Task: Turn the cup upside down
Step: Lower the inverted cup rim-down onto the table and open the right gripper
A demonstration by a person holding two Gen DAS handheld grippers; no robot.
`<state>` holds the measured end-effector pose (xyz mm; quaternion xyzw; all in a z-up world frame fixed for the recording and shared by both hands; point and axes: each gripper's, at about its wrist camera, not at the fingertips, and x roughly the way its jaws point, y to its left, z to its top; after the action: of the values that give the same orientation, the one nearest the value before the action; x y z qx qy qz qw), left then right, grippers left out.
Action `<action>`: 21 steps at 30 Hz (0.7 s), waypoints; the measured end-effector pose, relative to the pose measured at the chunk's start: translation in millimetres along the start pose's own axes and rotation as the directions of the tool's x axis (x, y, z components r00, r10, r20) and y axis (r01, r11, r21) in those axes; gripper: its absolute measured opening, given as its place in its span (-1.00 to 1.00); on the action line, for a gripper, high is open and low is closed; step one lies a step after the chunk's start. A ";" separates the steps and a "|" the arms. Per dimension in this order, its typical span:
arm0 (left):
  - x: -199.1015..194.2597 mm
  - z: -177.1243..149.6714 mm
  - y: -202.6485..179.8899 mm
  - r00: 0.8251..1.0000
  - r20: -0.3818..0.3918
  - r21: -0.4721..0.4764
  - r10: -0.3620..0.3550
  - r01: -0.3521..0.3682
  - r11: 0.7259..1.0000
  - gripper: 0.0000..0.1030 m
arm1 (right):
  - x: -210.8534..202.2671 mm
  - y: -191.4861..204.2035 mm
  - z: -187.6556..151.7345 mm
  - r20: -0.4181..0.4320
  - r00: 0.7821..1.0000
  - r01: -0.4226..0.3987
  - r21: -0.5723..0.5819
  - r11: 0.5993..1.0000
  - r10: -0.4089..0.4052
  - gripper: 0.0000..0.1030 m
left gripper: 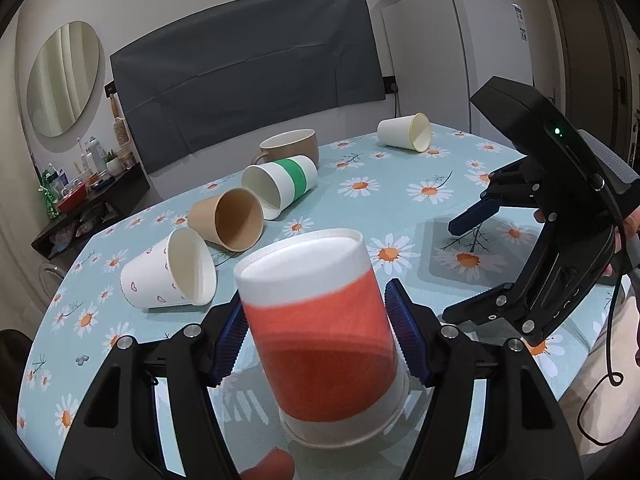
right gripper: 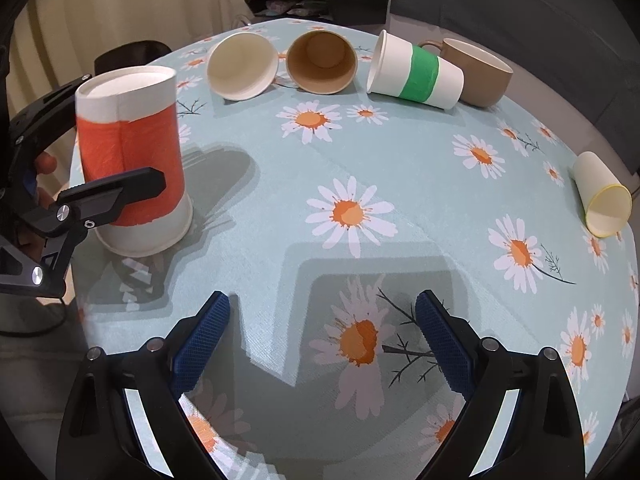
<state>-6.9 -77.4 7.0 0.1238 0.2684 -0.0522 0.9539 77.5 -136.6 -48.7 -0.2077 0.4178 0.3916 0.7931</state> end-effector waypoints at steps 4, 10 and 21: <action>-2.6 -2.8 -3.9 1.000 -0.001 0.009 -0.013 0.013 1.000 0.30 | 0.7 1.6 -1.9 0.004 1.000 -0.001 0.002 1.000 0.001 0.74; -8.0 -4.2 -7.4 1.000 0.012 0.015 -0.027 0.027 1.000 0.57 | -2.1 1.9 -2.2 0.017 1.000 -0.002 0.006 1.000 0.001 0.74; -22.8 -10.1 -6.1 0.998 0.030 0.024 -0.060 0.060 0.998 0.82 | -9.9 7.9 -4.0 0.052 0.999 0.000 0.013 1.000 -0.001 0.75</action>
<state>-32.3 -79.9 9.4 0.1261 0.2567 -0.0858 0.9544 65.8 -138.9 -42.8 -0.1922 0.3997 0.3939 0.8051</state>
